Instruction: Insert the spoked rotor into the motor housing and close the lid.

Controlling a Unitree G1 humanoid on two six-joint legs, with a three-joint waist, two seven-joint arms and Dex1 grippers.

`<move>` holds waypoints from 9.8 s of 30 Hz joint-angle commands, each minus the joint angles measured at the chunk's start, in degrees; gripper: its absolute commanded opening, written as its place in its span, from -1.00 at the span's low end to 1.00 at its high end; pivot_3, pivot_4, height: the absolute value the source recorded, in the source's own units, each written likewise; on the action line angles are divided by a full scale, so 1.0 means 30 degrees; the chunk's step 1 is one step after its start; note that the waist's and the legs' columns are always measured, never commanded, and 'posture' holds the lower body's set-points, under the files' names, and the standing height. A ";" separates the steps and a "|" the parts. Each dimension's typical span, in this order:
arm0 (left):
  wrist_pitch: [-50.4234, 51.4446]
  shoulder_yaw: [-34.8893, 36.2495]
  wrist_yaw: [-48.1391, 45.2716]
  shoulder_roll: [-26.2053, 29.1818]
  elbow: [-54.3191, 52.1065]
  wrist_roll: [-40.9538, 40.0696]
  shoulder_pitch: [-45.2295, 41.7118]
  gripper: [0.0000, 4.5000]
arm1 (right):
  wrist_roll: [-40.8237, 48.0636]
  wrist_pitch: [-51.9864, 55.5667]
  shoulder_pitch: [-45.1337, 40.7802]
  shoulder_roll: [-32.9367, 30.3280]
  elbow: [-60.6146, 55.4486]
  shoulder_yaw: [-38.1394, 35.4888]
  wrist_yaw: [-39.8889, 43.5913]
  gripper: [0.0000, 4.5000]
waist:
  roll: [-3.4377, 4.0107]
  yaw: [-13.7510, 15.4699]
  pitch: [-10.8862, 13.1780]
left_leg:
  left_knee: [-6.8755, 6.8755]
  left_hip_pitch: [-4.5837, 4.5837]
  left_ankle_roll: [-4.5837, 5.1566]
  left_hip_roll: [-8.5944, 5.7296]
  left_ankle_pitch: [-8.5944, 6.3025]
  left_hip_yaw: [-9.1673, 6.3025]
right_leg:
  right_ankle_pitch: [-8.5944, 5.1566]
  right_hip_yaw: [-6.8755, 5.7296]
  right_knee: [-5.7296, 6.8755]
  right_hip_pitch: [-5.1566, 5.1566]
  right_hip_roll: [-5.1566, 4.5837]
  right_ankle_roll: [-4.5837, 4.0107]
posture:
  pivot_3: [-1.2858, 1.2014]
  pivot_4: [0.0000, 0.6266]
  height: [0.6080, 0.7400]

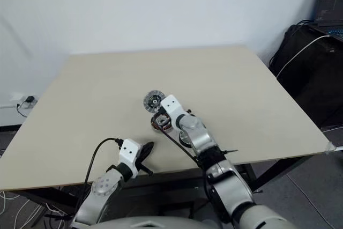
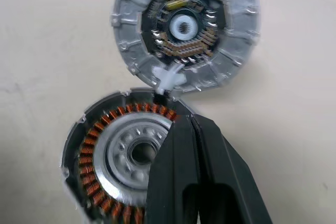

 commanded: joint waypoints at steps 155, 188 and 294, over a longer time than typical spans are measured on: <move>0.0684 0.0333 -0.0113 0.0362 -0.1110 -0.0478 -0.0277 -1.00 | 1.7063 0.5715 -0.0682 0.3333 0.2189 -1.1458 -0.3125 0.99 | 0.0160 -0.0166 0.0140 | -0.0017 -0.0021 0.0065 0.0016 -0.0015 0.0028 | -0.0046 0.0033 -0.0017 0.0012 -0.0013 0.0043 | 0.03 -1.00 1.00; 0.0685 0.0318 0.0186 0.0237 -0.1271 -0.0482 -0.0013 -1.00 | 0.7214 0.2505 0.0412 0.4242 -0.0992 -0.1873 -0.3276 -0.99 | 0.0148 -0.0154 0.0139 | -0.0028 -0.0010 0.0033 0.0015 -0.0002 0.0026 | -0.0059 0.0050 -0.0004 -0.0021 0.0002 0.0062 | 0.03 -1.00 1.00; -0.0374 0.0280 0.0851 -0.0755 -0.0585 -0.0509 0.0321 -1.00 | -0.4466 -0.1102 -0.7232 -0.2240 0.5456 0.8524 1.1389 -0.37 | 0.0106 0.0097 0.0113 | -0.0011 0.0012 -0.0013 0.0004 0.0022 -0.0017 | -0.0023 -0.0052 0.0011 -0.0042 -0.0013 0.0006 | 0.03 -1.00 1.00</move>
